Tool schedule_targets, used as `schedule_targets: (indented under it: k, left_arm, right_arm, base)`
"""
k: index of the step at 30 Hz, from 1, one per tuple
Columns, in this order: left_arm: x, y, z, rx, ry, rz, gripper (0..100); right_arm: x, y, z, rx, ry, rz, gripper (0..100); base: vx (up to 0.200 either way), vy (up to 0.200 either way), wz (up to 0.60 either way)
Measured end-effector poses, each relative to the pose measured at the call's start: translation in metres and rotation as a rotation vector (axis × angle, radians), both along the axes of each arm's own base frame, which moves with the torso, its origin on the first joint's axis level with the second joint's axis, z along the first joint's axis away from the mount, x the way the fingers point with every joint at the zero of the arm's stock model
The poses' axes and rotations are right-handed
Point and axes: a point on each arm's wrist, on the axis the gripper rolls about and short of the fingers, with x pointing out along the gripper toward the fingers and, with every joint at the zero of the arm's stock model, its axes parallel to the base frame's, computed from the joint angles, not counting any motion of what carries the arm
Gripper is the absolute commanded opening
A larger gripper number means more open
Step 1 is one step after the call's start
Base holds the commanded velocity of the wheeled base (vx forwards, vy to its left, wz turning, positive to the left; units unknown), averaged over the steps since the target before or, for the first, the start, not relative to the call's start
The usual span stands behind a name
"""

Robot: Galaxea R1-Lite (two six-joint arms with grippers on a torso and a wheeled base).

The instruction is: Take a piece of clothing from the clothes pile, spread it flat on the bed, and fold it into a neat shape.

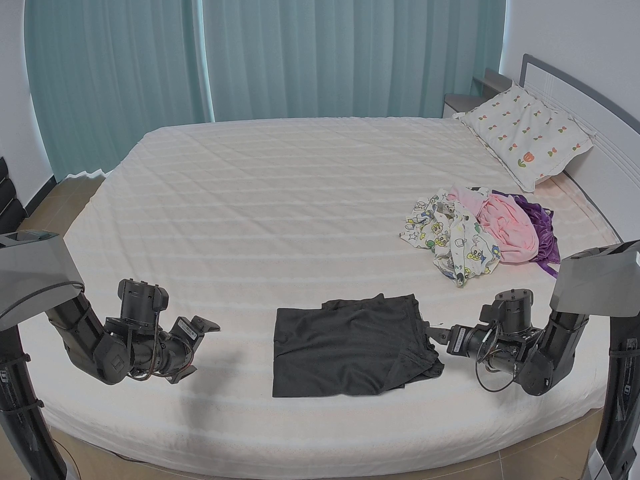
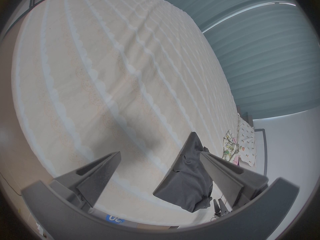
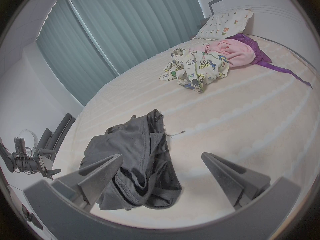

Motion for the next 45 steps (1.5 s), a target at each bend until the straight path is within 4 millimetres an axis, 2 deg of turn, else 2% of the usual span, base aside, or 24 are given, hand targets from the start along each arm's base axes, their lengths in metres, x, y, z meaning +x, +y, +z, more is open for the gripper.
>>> schedule_targets:
  k: [5,13,19,26,29,36,41,45]
  left_arm:
    - [0.000,0.000,0.000,0.001,0.001,0.001,100]
    - [0.000,0.000,-0.002,0.005,0.004,0.003,100]
    - [0.000,0.000,-0.003,0.008,0.007,0.004,100]
    - [0.000,0.000,-0.003,0.010,0.009,0.004,100]
    - [0.000,0.000,-0.004,0.010,0.010,0.004,100]
    - [0.000,0.000,-0.004,0.010,0.010,0.005,100]
    - [0.000,0.000,-0.004,0.010,0.011,0.005,100]
    - [0.000,0.000,-0.004,0.010,0.012,0.005,100]
  right_arm:
    - [0.009,0.022,0.000,-0.010,-0.014,0.032,100]
    - [0.024,0.054,-0.009,-0.143,0.093,0.064,100]
    - [0.022,0.064,-0.011,-0.289,0.085,0.100,100]
    - [-0.003,0.049,-0.013,-0.371,0.151,0.139,100]
    - [-0.014,0.036,-0.014,-0.393,0.189,0.132,100]
    - [-0.027,0.007,-0.010,-0.403,0.229,0.093,100]
    - [-0.024,-0.001,0.003,-0.329,0.191,0.086,100]
    - [-0.010,0.001,0.013,-0.241,0.144,0.063,100]
  base:
    - [0.000,0.000,0.00]
    - [0.000,0.000,0.00]
    - [0.000,0.000,0.00]
    - [0.000,0.000,0.00]
    - [0.000,0.000,0.00]
    - [0.000,0.000,0.00]
    - [0.000,0.000,0.00]
    - [0.000,0.000,0.00]
